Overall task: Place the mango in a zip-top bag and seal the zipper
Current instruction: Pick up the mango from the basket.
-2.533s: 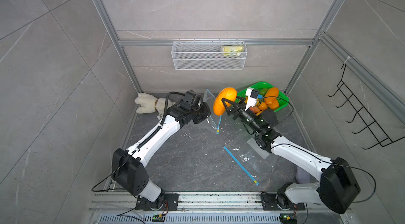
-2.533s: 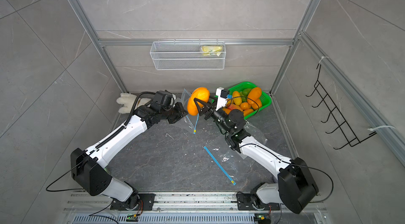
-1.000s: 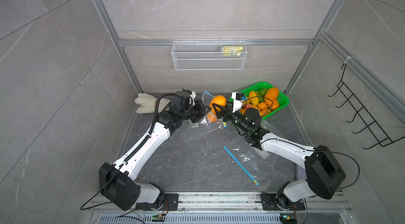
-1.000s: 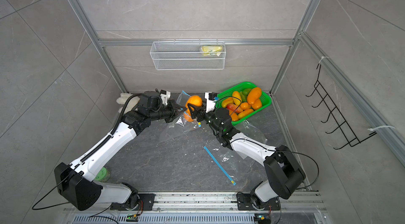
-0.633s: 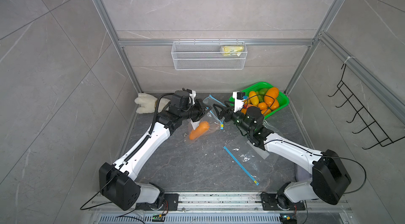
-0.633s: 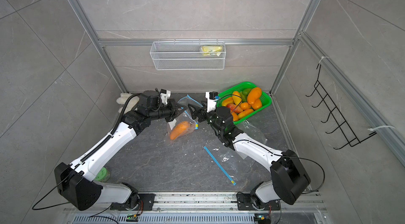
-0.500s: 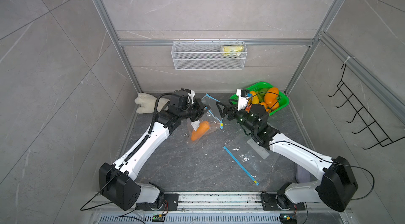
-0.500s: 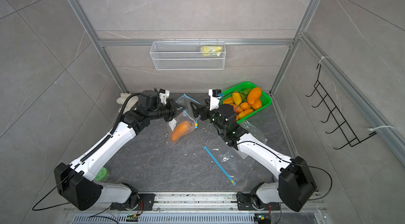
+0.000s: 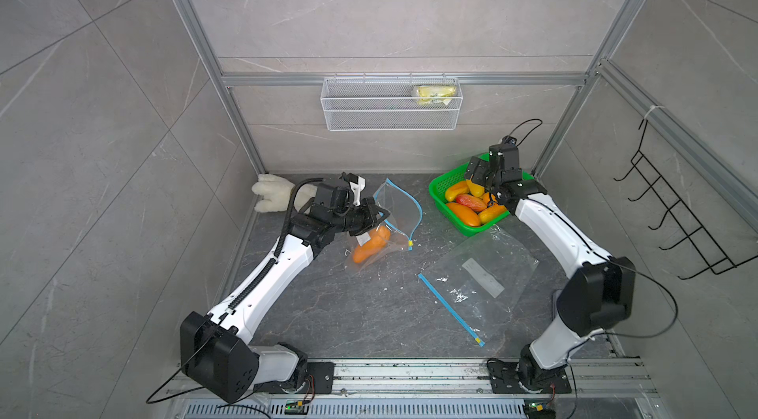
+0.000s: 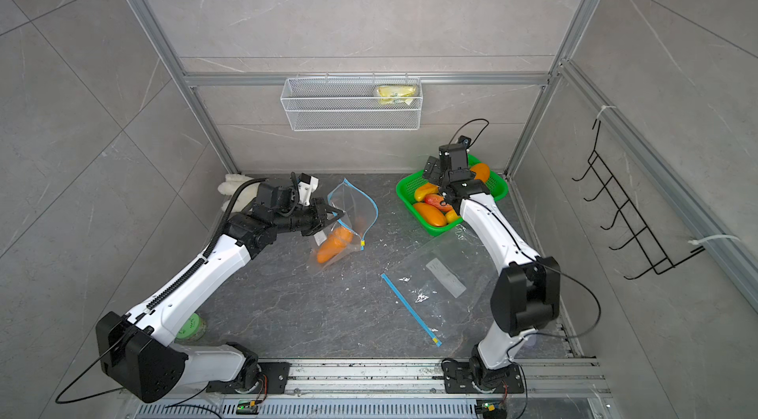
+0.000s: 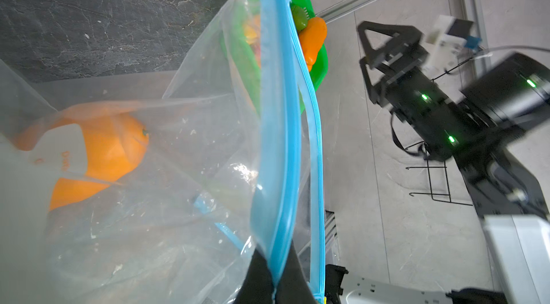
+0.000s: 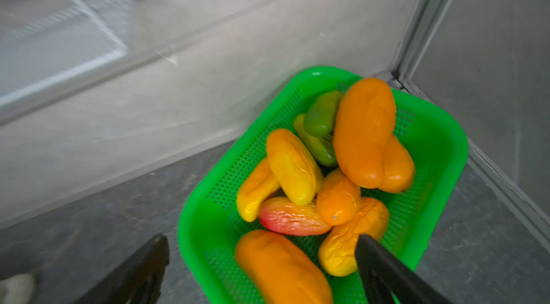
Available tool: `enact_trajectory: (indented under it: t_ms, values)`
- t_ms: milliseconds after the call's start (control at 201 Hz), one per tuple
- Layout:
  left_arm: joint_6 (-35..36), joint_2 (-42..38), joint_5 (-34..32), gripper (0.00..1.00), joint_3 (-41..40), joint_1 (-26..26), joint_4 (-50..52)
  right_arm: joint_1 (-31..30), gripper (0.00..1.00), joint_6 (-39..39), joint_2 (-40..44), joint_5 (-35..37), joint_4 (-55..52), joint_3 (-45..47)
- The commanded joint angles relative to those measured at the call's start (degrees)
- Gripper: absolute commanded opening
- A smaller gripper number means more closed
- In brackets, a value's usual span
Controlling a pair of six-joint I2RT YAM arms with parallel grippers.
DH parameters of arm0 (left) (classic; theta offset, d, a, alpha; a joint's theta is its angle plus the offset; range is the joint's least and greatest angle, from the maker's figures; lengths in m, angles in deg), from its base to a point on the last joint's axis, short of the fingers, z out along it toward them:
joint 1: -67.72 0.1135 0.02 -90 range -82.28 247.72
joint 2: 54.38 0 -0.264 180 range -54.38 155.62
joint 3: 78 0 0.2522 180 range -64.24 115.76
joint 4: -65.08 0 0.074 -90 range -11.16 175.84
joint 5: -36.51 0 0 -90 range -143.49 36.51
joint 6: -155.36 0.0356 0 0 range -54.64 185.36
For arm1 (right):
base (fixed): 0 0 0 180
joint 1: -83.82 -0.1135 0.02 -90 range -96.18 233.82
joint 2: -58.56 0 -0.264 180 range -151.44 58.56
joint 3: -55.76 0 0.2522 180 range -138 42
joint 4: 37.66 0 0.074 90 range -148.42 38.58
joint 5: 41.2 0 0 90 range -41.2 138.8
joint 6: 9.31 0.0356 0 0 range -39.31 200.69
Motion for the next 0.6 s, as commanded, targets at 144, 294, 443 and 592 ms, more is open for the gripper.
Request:
enact_trajectory:
  t_ms: [144, 294, 443, 592]
  values:
    - [6.1, -1.61, 3.52, 0.06, -1.19, -0.17, -0.74, 6.89, 0.99, 2.83, -18.27, 3.05, -11.82, -15.69]
    - [6.68, -1.23, 3.73, 0.07, -1.57, -0.24, -0.41, 10.89, 0.97, 3.42, -21.79, -0.62, -9.49, -16.73]
    - [6.86, -0.54, 3.73, 0.07, -1.84, -0.2, -1.21, 13.69, 0.96, 3.45, -23.75, -5.0, -4.45, -15.82]
    - [6.58, 0.82, 4.24, 0.07, -1.66, -0.22, -2.22, 16.27, 0.82, 3.14, -26.63, -13.38, 1.28, -15.12]
